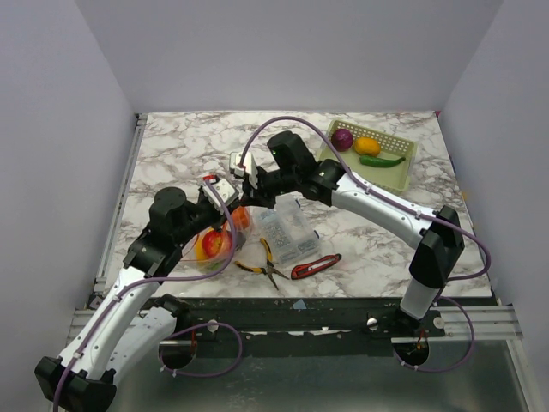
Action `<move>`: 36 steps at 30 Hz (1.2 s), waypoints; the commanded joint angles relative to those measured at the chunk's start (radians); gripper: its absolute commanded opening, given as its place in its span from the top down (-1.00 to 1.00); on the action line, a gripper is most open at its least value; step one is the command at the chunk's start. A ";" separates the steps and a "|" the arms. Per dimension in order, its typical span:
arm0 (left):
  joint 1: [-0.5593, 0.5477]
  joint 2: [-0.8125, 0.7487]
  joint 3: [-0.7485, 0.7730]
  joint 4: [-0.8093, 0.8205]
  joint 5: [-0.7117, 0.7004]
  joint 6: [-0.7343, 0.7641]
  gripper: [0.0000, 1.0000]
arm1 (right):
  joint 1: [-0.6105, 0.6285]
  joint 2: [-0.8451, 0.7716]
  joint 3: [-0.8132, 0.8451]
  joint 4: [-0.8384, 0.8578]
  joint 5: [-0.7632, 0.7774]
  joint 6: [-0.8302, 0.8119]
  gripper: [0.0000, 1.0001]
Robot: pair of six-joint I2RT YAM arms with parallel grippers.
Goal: Place the food in the zip-top bag and seal the zipper
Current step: Zip the zipper food storage bag at the center of the board.
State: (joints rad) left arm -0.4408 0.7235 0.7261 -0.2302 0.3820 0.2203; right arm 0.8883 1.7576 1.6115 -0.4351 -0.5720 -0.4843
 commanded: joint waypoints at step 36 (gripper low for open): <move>-0.004 -0.185 0.112 -0.439 -0.429 -0.133 1.00 | -0.176 0.218 0.055 0.528 0.476 0.469 1.00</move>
State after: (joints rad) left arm -0.4408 0.5724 0.8104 -0.5827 0.0578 0.1051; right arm 0.7601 1.9530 1.6379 0.0044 -0.2523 -0.0425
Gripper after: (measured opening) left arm 0.072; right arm 0.005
